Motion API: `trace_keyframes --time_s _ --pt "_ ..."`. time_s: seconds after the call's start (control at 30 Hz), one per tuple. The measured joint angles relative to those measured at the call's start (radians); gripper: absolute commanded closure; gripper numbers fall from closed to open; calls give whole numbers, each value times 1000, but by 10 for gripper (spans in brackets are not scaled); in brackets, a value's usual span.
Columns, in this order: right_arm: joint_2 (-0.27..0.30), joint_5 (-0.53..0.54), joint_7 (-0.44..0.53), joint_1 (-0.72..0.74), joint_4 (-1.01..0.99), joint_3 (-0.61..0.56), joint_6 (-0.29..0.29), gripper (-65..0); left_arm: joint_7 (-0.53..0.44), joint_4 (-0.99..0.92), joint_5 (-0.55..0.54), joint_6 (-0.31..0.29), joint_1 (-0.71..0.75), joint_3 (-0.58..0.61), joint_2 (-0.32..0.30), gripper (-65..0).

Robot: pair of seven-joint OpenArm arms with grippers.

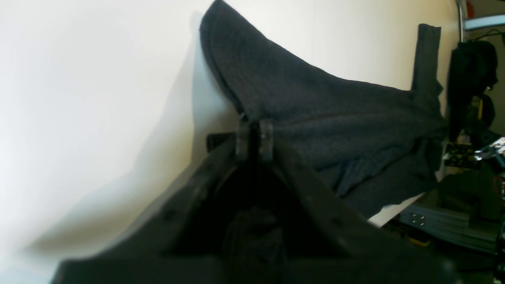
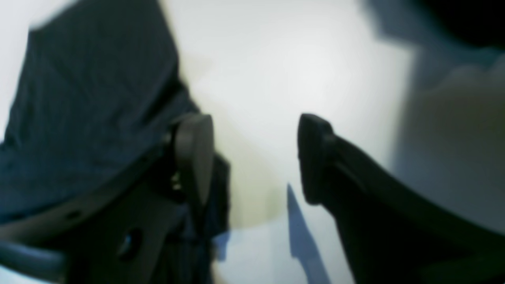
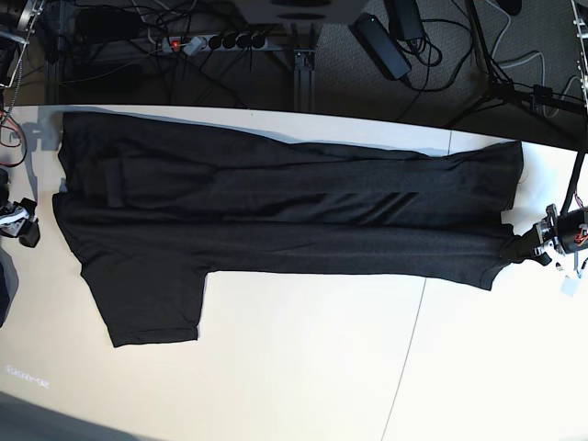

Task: Fold the T-shirt properly
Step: 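Release the right gripper and regrasp the strip end at the hem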

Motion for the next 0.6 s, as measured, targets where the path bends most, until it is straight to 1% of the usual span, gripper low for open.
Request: trace_keyframes --time_s 0.1,0.17,0.3,0.43,0.6 --pt "-5 -16 -20 74 -12 -7 0 -341 11 12 1 0 1 0 0 0" --pt "-15 -29 -16 138 -47 -18 0 -340 19 43 2 0 7 0 0 0" --pt "-61 -56 -14 255 -187 -29 0 -341 25 145 21 0 33 0 0 0" --pt "-124 -102 -13 338 -335 -29 0 -341 24 232 40 0 54 0 -1 0" --pt "-185 -168 40 382 -436 -29 0 -341 26 277 76 0 64 1 -1 0"
